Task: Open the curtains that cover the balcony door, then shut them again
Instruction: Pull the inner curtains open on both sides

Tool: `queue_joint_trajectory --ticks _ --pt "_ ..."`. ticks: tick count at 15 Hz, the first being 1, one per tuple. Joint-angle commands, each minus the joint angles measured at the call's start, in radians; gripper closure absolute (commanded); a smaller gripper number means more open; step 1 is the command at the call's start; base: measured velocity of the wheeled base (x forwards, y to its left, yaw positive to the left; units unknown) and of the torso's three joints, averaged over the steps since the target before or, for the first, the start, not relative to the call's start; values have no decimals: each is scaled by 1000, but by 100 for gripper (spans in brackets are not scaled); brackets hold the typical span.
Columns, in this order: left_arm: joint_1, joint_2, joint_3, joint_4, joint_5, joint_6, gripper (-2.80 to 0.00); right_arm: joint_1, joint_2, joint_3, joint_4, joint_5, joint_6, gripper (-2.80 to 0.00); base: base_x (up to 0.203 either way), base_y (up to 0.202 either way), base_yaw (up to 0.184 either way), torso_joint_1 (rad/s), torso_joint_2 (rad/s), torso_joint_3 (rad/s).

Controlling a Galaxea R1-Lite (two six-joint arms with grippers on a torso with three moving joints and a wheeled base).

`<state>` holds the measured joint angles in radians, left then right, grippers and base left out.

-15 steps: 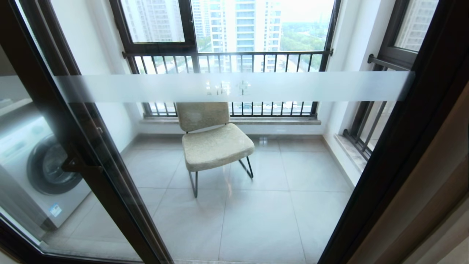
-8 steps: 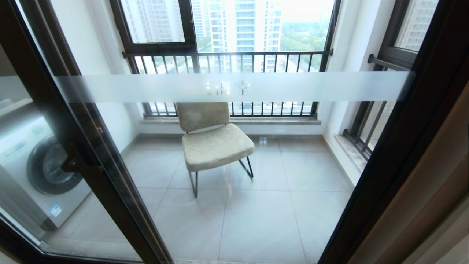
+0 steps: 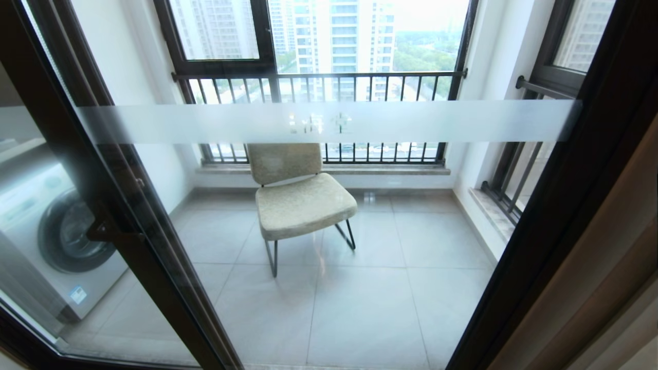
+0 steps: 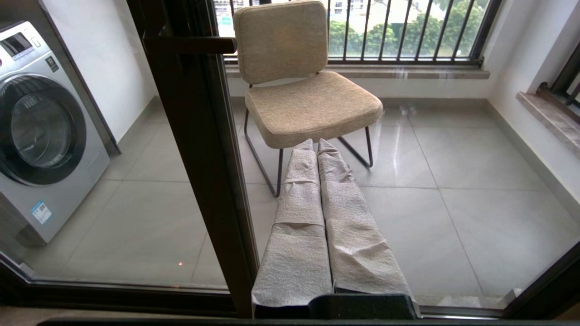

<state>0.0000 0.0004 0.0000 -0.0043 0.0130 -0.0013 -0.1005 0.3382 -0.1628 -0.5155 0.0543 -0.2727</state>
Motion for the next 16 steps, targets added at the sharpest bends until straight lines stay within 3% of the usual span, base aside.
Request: queue_joint_trajectory --ticks 1,4,7,10,14,16 --pt "0 0 0 0 1 0 0 26 -31 76 3 2 1 0 0 0 0 0 0 0" --pt "0 0 0 0 1 0 0 130 -50 157 23 3 5 0 0 0 0 0 0 0" --pt "0 0 0 0 1 0 0 223 -51 163 219 3 26 0 0 0 0 0 0 0" --pt "0 0 0 0 1 0 0 229 -56 163 332 1 122 0 0 0 0 0 0 0" --pt "0 0 0 0 1 0 0 229 -56 163 473 1 183 0 0 0 0 0 0 0" --pt "0 0 0 0 1 0 0 185 -53 163 518 -2 217 0 0 0 0 0 0 0"
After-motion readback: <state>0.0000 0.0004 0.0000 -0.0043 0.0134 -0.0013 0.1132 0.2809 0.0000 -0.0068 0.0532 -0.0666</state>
